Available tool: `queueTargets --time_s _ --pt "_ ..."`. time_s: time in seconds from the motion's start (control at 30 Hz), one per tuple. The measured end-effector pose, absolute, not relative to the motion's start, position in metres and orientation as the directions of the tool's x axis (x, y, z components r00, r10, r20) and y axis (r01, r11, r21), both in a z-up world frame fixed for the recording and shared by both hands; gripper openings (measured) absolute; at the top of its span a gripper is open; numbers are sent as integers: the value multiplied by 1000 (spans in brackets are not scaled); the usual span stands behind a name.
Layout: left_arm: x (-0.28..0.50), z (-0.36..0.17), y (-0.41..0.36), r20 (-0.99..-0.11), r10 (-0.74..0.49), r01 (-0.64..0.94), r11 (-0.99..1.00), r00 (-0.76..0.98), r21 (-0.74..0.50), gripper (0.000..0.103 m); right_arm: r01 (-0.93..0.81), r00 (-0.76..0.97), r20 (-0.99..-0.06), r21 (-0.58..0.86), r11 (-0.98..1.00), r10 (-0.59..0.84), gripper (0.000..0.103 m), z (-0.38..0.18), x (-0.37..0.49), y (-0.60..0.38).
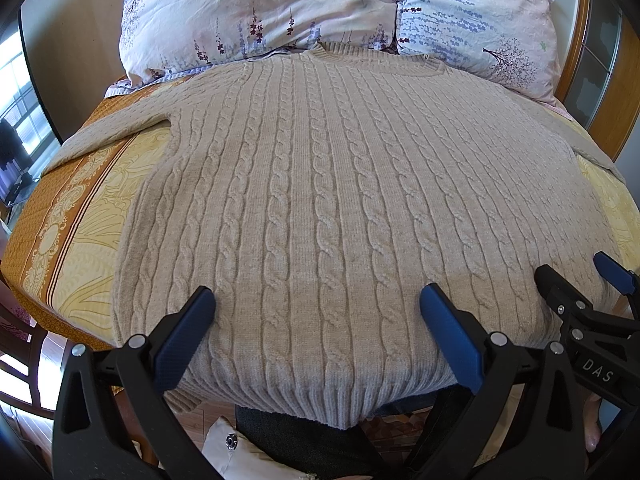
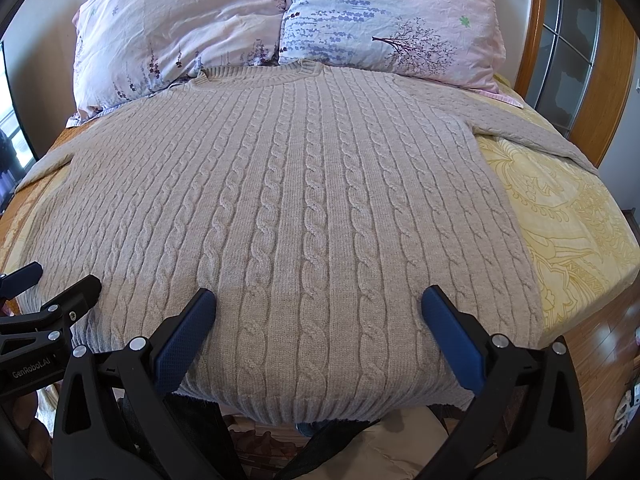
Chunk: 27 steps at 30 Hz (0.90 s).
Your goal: Fold small clothes
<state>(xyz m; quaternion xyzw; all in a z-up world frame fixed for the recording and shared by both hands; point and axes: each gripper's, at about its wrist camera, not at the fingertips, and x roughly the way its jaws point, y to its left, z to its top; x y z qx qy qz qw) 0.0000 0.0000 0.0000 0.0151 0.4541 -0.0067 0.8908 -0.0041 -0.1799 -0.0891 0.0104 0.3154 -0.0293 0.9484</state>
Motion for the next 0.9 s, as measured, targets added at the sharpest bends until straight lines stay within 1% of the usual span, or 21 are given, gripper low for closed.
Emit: queueTargets --time_s 0.5,0.6,0.8,0.9 --pt "0 0 0 -810 2 28 999 587 23 101 54 803 -595 -1 999 -43 102 -88 -6 -177" --pt "3 2 -1 -815 2 33 999 579 26 101 17 815 -579 -7 1000 -18 102 -87 -2 -177" --pt "8 2 -3 -819 -3 56 998 573 36 101 -66 855 -513 24 998 69 102 -87 -3 -191" --pt "11 2 -3 -814 -6 64 997 581 39 101 -85 854 -513 28 996 87 102 -87 2 -193"
